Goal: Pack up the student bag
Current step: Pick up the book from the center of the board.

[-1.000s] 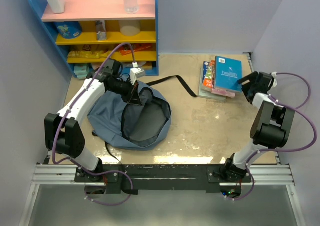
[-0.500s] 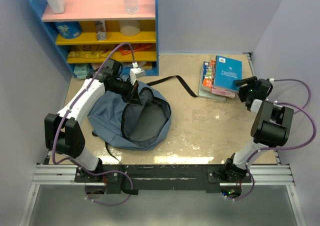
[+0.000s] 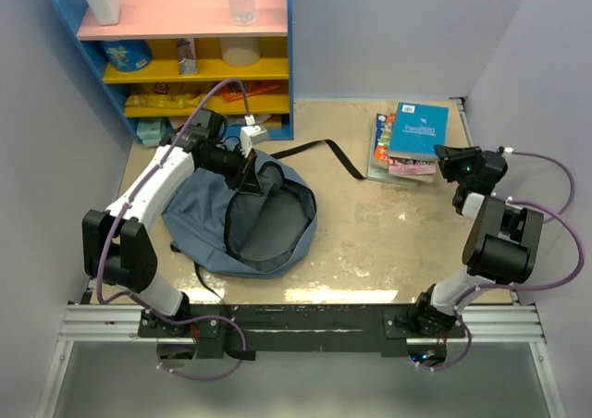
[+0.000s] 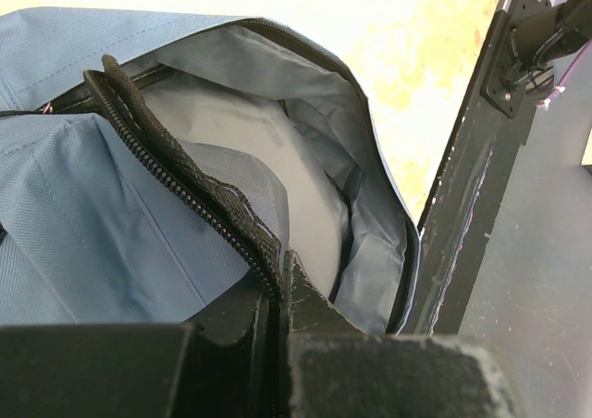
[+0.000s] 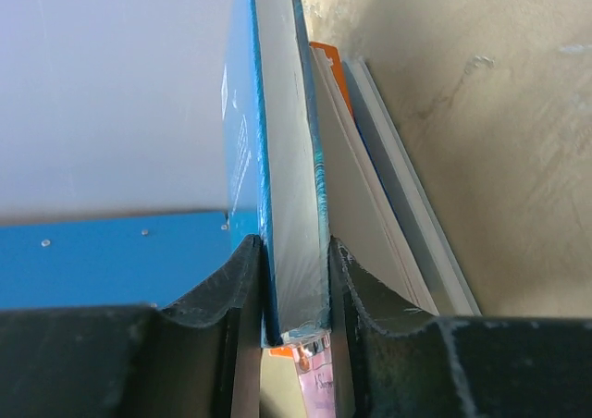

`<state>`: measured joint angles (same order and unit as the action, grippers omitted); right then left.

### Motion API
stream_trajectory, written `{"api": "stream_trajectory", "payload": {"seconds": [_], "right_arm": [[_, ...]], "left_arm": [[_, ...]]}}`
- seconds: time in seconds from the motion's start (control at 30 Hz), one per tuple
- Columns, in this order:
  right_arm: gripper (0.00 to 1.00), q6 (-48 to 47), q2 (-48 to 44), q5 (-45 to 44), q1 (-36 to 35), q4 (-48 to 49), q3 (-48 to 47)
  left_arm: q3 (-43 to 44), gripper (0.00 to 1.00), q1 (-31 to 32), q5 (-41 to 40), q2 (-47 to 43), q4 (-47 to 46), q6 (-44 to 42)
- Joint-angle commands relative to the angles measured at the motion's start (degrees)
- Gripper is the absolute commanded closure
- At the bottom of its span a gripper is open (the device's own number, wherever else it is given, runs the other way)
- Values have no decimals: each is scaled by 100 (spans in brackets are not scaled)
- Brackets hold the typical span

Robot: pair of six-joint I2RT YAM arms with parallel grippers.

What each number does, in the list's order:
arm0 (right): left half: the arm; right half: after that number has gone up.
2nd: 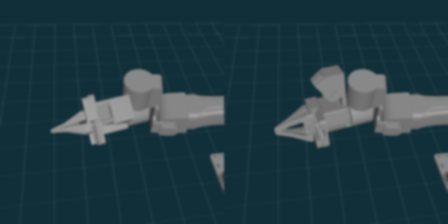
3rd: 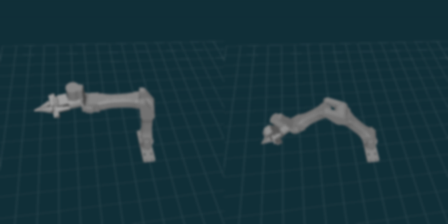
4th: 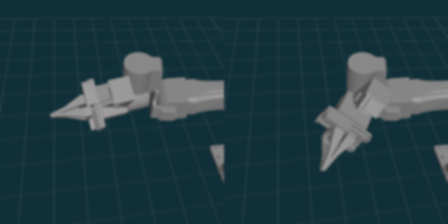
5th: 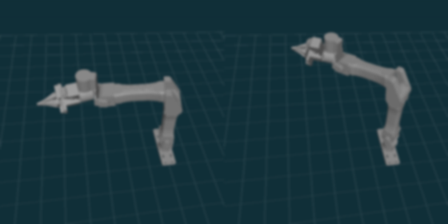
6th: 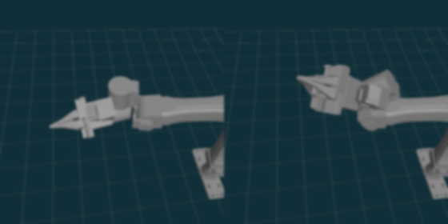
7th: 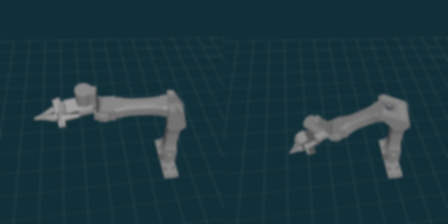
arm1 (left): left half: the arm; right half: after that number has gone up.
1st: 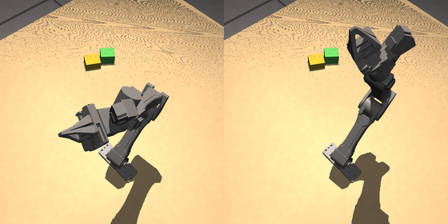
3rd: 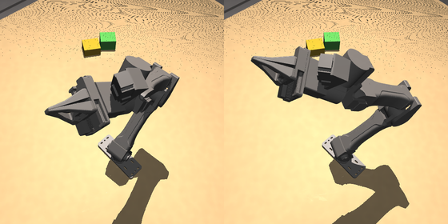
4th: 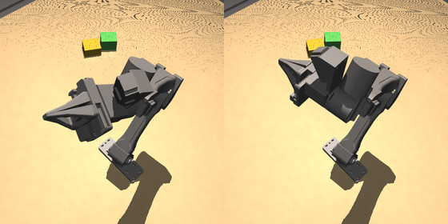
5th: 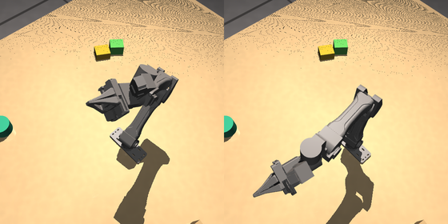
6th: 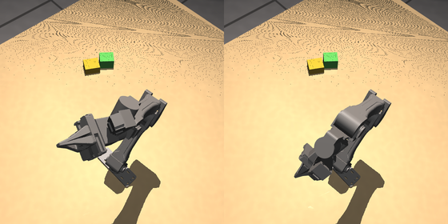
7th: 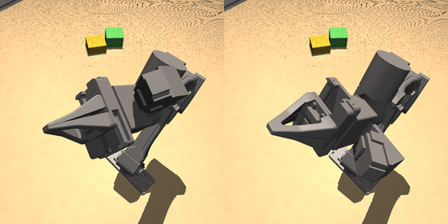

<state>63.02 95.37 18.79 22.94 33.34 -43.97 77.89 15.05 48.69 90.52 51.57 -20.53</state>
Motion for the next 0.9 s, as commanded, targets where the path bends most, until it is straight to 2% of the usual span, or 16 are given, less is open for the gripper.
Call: {"api": "stream_trajectory", "payload": {"seconds": [0.0, 0.13, 0.33, 0.37, 0.47, 0.53, 0.6, 0.8, 0.87], "right_arm": [[100, -80, -256, -245, 185, -320, 327], [100, -308, -466, -278, 220, -705, 275], [100, -791, -968, -867, 246, -1539, 222], [95, -835, -977, -911, 255, -1654, 204], [91, -932, -889, -964, 246, -1857, 213], [91, -941, -845, -930, 246, -1744, 292], [100, -854, -836, -842, 246, -1665, 327], [100, -64, -749, -18, 246, -471, 827], [100, 174, -696, 256, 229, 223, 1178]], "left_arm": [[77, 100, -46, 168, -193, 11, 6], [95, 100, -46, 203, -175, 11, 41], [69, 100, -46, 211, -219, 28, 50], [69, 100, -46, 203, -219, 20, 41], [77, 100, -46, 238, -219, 20, 58], [77, 100, -46, 238, -228, 11, 50], [60, 100, -46, 220, -228, 20, 50], [51, 100, -46, 246, -201, -7, 67], [51, 100, -46, 247, -219, -94, 111]]}}
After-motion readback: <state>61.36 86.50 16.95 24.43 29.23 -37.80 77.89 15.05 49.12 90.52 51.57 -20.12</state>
